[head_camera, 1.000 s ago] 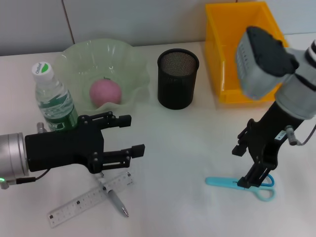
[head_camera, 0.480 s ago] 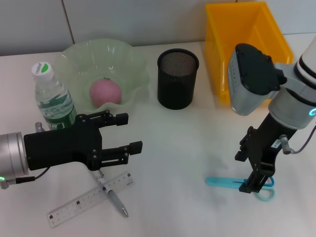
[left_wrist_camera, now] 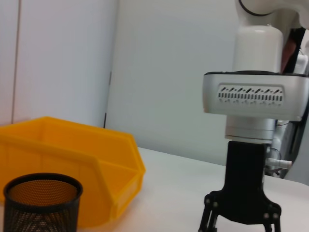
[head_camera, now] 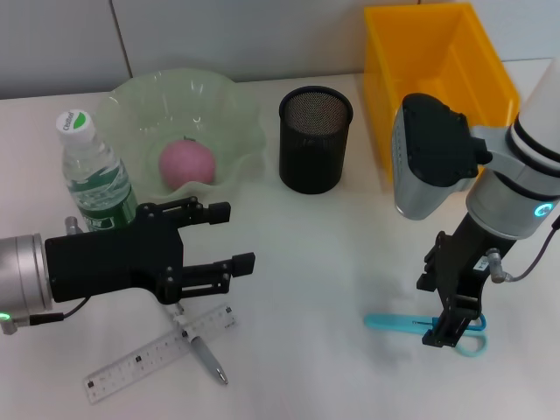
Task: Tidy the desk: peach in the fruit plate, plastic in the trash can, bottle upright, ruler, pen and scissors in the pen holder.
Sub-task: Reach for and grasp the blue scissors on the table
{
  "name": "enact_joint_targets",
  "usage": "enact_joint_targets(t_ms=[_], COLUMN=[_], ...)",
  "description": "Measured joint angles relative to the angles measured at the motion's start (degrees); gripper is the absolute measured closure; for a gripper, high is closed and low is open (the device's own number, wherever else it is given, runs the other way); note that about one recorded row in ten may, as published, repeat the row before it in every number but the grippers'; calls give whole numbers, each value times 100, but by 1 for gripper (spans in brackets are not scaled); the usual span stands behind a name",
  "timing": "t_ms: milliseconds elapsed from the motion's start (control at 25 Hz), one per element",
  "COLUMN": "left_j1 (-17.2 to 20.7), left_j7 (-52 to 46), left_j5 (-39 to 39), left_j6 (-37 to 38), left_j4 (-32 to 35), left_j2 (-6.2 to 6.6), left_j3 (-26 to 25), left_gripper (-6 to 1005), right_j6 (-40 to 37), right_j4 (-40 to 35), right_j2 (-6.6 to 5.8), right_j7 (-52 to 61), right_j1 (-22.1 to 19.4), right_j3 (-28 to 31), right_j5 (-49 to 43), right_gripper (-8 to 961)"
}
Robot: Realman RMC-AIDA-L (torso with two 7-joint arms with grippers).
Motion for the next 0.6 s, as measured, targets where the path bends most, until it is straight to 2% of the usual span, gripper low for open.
enact_joint_targets(t_ms=[240, 600], left_j1=[-9, 6], left_j7=[2, 5], left_j5=[11, 31], left_j6=[102, 170], left_j4=[-72, -78], left_j2=[1, 5], left_j3=[37, 184], left_gripper=[231, 230], right_j6=[205, 278], right_j4=[8, 8], right_j2=[10, 11], right_j7=[205, 320], right_j1=[-82, -102], right_j3=[-319, -417], right_j5=[0, 0], right_gripper=[161, 186])
